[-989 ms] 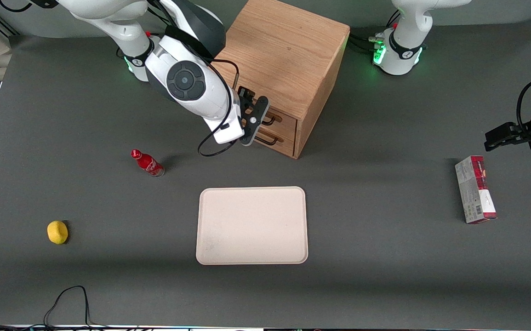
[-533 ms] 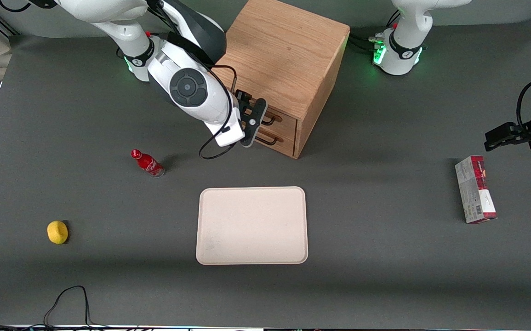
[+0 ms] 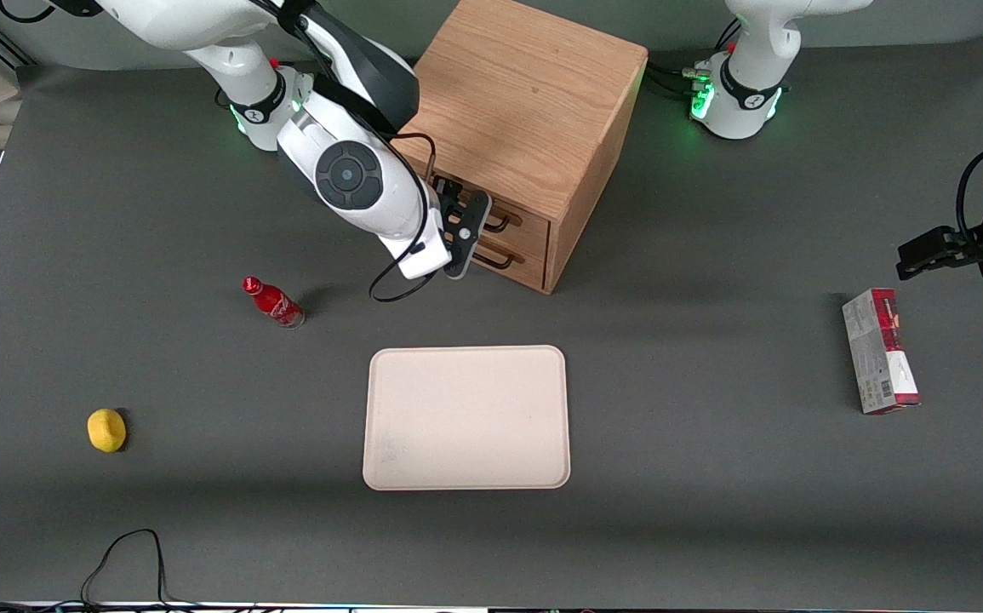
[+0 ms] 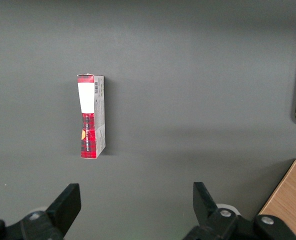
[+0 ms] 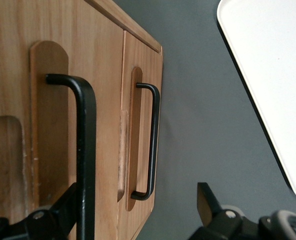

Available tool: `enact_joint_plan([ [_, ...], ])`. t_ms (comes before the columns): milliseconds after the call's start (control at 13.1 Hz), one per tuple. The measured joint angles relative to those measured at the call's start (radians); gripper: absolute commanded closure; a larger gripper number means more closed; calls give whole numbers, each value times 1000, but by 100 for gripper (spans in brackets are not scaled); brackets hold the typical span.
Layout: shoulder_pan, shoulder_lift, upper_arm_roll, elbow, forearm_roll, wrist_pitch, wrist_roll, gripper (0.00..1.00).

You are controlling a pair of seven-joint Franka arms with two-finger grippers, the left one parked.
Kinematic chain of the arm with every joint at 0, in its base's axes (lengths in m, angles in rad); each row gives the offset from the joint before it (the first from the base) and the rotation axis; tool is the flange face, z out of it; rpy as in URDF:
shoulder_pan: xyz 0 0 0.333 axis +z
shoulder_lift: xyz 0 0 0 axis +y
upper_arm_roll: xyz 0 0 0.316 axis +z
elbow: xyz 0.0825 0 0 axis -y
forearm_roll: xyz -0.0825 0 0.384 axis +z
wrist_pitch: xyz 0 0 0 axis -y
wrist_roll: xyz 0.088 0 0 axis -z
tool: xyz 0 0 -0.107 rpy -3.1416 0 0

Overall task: Open upper drawer
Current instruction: 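Pull the handle outward with the right gripper, sliding the drawer open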

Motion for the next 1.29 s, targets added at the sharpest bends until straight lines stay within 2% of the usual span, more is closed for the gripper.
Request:
enact_joint_plan([
  [380, 0, 1, -21, 5, 1, 12, -44, 0],
  [685, -8, 10, -100, 46, -3, 18, -110, 0],
  [913, -9, 46, -132, 100, -25, 18, -113, 0],
  [1293, -10, 99, -211, 202, -28, 18, -113, 0],
])
